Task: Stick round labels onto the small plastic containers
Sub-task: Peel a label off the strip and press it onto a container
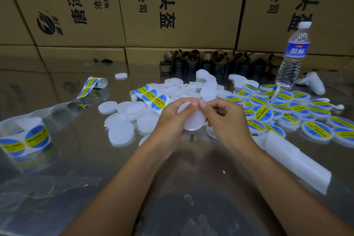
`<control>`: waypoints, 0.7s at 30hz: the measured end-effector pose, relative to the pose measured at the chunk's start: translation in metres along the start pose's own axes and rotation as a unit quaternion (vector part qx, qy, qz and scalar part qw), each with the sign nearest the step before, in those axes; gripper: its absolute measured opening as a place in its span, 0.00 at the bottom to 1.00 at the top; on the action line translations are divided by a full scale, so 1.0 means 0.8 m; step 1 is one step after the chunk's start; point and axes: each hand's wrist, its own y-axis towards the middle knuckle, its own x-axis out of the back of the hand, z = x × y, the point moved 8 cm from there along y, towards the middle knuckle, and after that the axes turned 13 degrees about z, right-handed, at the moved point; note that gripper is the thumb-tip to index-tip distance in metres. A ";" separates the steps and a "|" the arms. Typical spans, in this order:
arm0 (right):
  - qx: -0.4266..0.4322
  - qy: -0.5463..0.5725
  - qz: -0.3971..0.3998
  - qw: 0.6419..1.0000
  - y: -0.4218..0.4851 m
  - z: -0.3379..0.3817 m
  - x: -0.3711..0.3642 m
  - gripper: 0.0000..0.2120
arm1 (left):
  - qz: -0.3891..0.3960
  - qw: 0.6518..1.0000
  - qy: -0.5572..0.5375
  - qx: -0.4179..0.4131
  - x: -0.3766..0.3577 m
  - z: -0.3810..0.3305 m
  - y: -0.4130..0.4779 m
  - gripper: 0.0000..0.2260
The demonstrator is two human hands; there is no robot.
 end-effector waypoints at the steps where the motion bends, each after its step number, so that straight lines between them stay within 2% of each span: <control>1: -0.002 0.002 -0.002 1.000 0.000 0.000 -0.002 0.10 | 0.007 1.000 0.002 -0.002 -0.001 0.000 0.000 0.06; 5: -0.002 0.039 -0.014 0.999 -0.002 0.000 -0.005 0.09 | 0.017 1.000 -0.022 -0.012 -0.001 -0.001 0.000 0.08; 11: -0.001 0.032 -0.064 0.997 0.000 -0.005 0.003 0.08 | -0.077 0.988 -0.123 -0.047 0.025 -0.012 -0.002 0.06; 15: 0.005 -0.056 -0.049 0.997 0.014 -0.003 -0.005 0.15 | -0.123 0.968 -0.200 -0.083 0.041 -0.019 -0.003 0.07; 21: -0.022 -0.236 0.045 0.971 0.047 -0.014 -0.053 0.15 | -0.147 0.955 -0.233 -0.109 0.054 -0.023 -0.005 0.06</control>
